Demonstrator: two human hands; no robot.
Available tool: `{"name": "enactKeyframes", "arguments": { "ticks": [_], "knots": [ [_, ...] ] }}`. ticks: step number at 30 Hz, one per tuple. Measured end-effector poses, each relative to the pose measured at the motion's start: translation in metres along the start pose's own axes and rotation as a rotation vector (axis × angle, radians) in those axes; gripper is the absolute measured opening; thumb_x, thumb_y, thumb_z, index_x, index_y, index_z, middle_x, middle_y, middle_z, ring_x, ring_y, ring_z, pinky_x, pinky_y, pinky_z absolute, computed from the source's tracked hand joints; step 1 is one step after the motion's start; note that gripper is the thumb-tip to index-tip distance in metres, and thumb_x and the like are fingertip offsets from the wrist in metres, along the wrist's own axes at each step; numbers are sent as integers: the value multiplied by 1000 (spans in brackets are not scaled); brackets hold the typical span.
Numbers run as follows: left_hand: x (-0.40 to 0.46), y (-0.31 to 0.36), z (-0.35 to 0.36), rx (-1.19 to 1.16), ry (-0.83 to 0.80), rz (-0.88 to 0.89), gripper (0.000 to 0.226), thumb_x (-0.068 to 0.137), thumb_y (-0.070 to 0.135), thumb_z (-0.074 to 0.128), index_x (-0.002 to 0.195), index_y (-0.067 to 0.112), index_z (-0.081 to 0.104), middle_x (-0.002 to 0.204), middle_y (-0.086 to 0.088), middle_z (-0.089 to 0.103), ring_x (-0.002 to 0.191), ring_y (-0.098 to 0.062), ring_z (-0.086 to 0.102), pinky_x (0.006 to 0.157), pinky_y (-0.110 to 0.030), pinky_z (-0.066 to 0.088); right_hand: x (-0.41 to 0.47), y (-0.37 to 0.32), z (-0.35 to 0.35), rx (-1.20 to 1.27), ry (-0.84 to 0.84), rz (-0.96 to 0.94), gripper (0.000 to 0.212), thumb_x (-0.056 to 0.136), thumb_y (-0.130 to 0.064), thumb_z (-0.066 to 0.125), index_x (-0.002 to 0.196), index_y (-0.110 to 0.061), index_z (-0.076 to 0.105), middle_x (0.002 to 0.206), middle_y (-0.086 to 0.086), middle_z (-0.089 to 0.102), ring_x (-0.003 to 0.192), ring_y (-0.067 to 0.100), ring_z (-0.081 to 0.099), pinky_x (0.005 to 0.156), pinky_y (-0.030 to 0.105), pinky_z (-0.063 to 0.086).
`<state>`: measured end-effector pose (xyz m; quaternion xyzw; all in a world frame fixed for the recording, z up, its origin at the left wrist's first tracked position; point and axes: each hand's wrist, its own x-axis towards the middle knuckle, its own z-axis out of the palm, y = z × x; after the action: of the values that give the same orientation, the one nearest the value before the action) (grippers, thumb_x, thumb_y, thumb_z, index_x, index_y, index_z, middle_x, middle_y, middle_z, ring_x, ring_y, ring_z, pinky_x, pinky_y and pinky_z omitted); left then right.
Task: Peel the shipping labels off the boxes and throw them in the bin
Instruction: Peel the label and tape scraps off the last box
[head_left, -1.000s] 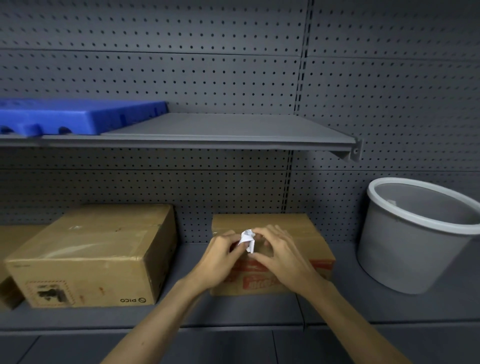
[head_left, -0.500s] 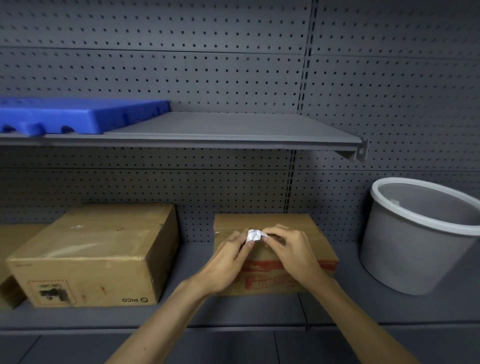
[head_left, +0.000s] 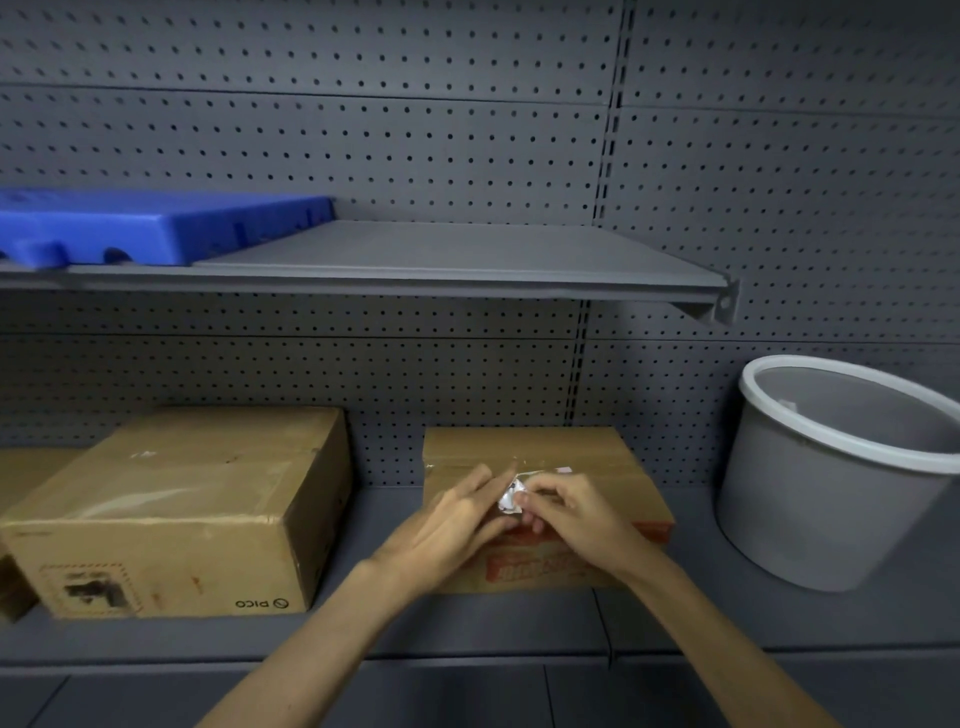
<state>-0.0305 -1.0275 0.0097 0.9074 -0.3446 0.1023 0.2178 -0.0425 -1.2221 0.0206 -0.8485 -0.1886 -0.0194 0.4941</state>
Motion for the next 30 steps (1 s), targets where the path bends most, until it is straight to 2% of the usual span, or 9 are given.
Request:
{"name": "enactKeyframes", "arguments": {
  "ticks": [6,9,12,15,18,20,22,26,30],
  "knots": [
    [4,-2,4,179,-28,26,40,103,36,34,138,18,40,116,2,44,100,-18,55,82,-34,49,3,-2,-2,-357,-82,-120,37,102,-27,40,70,-13,51,68,-7,51,66,8,49,67,31,42],
    [9,-1,5,238,21,44,42,99,35,26,124,12,49,108,-2,47,92,-16,51,73,-36,50,5,-2,-3,-415,-46,-122,38,102,-34,38,69,-21,53,70,-6,53,68,12,51,67,36,44],
    [14,0,13,243,33,61,38,99,31,26,116,9,52,103,-3,47,82,-16,50,65,-32,50,6,-8,-2,-440,16,-117,42,99,-38,45,58,-33,51,60,-12,52,59,7,49,58,24,38],
    [12,-16,15,157,42,-47,28,102,29,33,112,11,52,102,0,45,83,-17,52,73,-36,50,3,-3,-18,-501,81,4,51,93,-49,54,49,-23,48,45,-8,38,42,7,34,48,19,35],
    [5,-43,13,74,64,-187,35,103,38,24,114,17,50,105,5,45,89,-13,52,82,-30,46,3,24,-46,-529,192,72,56,89,-56,55,56,-11,57,54,-4,49,47,8,41,51,24,40],
    [3,-53,14,12,60,-248,39,102,43,19,111,21,49,103,9,44,89,-9,50,80,-25,40,7,41,-57,-570,252,99,38,91,-47,59,68,-16,61,70,-5,56,62,6,52,59,27,45],
    [5,-55,19,-82,68,-279,38,101,48,20,101,25,50,98,12,46,86,-3,51,78,-22,38,13,54,-59,-628,258,157,26,92,-30,62,70,-18,57,74,-7,55,66,5,52,55,19,40],
    [7,-58,29,-179,90,-291,35,101,51,26,89,27,48,95,13,50,89,-2,53,79,-22,41,23,65,-50,-728,252,242,29,92,-17,60,64,-22,53,69,-8,55,60,4,52,50,17,38],
    [8,-56,31,-220,52,-298,26,102,45,28,91,29,47,98,12,48,91,-2,51,86,-24,42,42,51,-19,-738,182,208,18,93,-11,53,76,-16,57,85,-5,55,69,7,50,54,15,33]
  ]
}}
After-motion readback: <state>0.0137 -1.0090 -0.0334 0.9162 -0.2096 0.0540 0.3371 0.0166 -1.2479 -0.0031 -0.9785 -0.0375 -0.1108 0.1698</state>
